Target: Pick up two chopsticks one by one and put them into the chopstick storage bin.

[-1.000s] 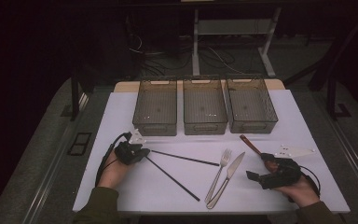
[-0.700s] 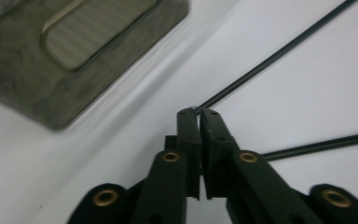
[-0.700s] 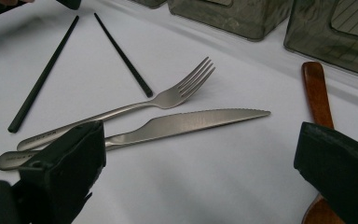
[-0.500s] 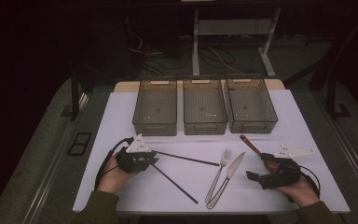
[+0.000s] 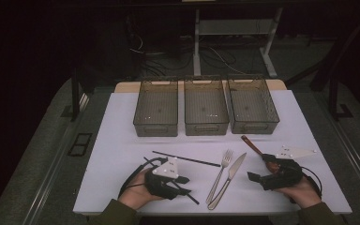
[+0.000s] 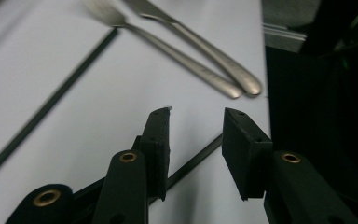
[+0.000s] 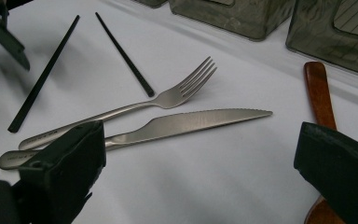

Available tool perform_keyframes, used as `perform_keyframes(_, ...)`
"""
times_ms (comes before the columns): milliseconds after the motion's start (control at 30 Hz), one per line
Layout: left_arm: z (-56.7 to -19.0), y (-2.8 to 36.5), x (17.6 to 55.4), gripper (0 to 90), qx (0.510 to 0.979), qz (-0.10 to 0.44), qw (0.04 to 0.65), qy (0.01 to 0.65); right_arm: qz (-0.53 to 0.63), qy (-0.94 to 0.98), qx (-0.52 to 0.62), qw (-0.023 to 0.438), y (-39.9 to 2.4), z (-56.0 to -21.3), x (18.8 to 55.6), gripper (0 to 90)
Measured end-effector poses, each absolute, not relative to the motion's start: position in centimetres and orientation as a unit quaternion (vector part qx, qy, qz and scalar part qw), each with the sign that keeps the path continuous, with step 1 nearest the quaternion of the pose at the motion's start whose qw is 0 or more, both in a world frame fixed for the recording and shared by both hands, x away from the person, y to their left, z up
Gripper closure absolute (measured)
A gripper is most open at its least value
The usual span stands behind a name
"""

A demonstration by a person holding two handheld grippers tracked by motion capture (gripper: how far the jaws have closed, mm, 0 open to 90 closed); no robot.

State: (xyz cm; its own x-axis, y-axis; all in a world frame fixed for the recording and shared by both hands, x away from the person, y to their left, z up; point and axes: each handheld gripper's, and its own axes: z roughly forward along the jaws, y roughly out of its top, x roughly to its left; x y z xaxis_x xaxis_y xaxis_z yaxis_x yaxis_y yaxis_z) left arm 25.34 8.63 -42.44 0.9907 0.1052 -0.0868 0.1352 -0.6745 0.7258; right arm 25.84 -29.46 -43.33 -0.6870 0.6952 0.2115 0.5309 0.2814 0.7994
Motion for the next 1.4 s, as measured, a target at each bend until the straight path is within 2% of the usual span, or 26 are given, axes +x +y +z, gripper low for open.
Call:
perform_keyframes(200, -43.5, 6.6, 24.8, 63.8, 0.922, -0.043, 0.384, 0.034, 0.459, 0.795, 0.385, 0.09, -29.5, -43.3, 25.8, 2.4)
perform_keyframes(467, -44.3, 6.0, 24.7, 74.1, 0.931, -0.038, 0.363, 0.014, 0.46, 0.796, 0.383, 0.091, -29.5, -43.3, 25.8, 2.5)
perform_keyframes(600, -44.3, 5.9, 24.8, 75.9, 0.93, -0.034, 0.367, 0.01, 0.46, 0.796, 0.383, 0.091, -29.5, -43.3, 25.8, 2.5)
perform_keyframes(1400, -44.5, 3.8, 27.7, 83.0, 0.925, 0.019, 0.376, 0.055, 0.458, 0.796, 0.385, 0.089, -29.5, -43.3, 25.9, 2.4)
